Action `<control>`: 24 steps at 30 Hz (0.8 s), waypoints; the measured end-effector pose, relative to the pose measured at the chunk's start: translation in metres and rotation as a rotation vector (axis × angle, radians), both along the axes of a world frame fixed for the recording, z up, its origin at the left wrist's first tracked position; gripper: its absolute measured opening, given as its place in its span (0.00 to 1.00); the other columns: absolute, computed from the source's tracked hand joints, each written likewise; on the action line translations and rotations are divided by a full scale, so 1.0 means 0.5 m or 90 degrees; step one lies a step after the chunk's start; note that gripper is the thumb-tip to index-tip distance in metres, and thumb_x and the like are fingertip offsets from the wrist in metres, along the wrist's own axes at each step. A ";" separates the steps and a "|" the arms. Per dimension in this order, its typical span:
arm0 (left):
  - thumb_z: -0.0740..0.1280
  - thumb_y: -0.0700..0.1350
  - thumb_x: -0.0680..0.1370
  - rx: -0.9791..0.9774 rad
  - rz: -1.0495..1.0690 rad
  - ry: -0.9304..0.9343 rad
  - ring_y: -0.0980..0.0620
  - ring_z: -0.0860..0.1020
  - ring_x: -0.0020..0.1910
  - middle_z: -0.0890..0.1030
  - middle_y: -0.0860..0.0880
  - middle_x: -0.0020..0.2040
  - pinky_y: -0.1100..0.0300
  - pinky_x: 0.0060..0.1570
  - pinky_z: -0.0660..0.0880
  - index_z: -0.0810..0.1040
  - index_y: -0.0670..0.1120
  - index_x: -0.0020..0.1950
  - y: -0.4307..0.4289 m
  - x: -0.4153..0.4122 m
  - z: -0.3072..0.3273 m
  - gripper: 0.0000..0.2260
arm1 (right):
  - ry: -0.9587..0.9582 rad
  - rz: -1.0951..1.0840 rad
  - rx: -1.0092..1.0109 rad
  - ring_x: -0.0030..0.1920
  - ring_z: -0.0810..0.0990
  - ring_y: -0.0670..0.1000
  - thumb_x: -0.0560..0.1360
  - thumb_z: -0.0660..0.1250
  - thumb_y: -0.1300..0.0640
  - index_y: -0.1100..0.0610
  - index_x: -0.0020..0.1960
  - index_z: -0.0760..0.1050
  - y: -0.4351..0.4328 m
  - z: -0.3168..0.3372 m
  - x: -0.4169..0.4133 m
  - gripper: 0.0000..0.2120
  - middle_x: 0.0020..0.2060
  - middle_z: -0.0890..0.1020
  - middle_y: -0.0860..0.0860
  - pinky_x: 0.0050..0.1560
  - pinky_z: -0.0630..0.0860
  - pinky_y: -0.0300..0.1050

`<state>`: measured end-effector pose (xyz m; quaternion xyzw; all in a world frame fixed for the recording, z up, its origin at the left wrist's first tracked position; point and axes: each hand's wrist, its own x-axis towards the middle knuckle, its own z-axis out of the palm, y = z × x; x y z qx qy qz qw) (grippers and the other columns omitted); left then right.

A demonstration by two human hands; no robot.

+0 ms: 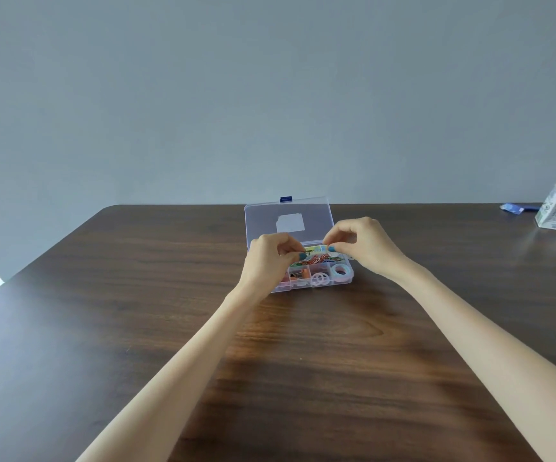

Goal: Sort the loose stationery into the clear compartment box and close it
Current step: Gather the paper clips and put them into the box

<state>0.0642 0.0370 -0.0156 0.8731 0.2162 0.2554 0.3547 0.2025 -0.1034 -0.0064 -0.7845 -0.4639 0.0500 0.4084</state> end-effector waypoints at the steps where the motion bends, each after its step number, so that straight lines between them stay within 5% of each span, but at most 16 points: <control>1: 0.71 0.38 0.74 0.009 -0.005 0.012 0.62 0.76 0.34 0.81 0.53 0.37 0.68 0.36 0.71 0.84 0.47 0.44 -0.002 0.005 -0.002 0.05 | -0.002 -0.006 0.001 0.44 0.82 0.47 0.73 0.69 0.66 0.58 0.45 0.83 -0.006 -0.001 0.002 0.06 0.41 0.84 0.49 0.45 0.76 0.37; 7: 0.71 0.41 0.74 0.063 0.006 0.040 0.53 0.79 0.44 0.84 0.51 0.44 0.57 0.44 0.77 0.85 0.48 0.44 -0.005 0.017 -0.013 0.04 | -0.078 -0.001 -0.046 0.42 0.77 0.47 0.73 0.69 0.65 0.52 0.43 0.83 -0.025 -0.010 0.015 0.09 0.41 0.80 0.48 0.44 0.75 0.44; 14: 0.70 0.42 0.76 0.148 0.019 0.059 0.51 0.77 0.45 0.81 0.51 0.46 0.59 0.40 0.72 0.86 0.50 0.48 -0.003 0.017 -0.016 0.06 | -0.164 0.006 -0.122 0.45 0.71 0.47 0.73 0.61 0.66 0.50 0.44 0.83 -0.029 -0.008 0.003 0.15 0.42 0.73 0.47 0.42 0.71 0.44; 24: 0.71 0.40 0.74 0.126 0.030 -0.033 0.53 0.77 0.45 0.81 0.52 0.45 0.55 0.45 0.76 0.85 0.51 0.47 0.023 0.004 -0.002 0.06 | -0.076 -0.012 -0.028 0.44 0.76 0.49 0.74 0.60 0.69 0.54 0.45 0.82 -0.015 0.001 0.002 0.15 0.46 0.76 0.49 0.45 0.75 0.47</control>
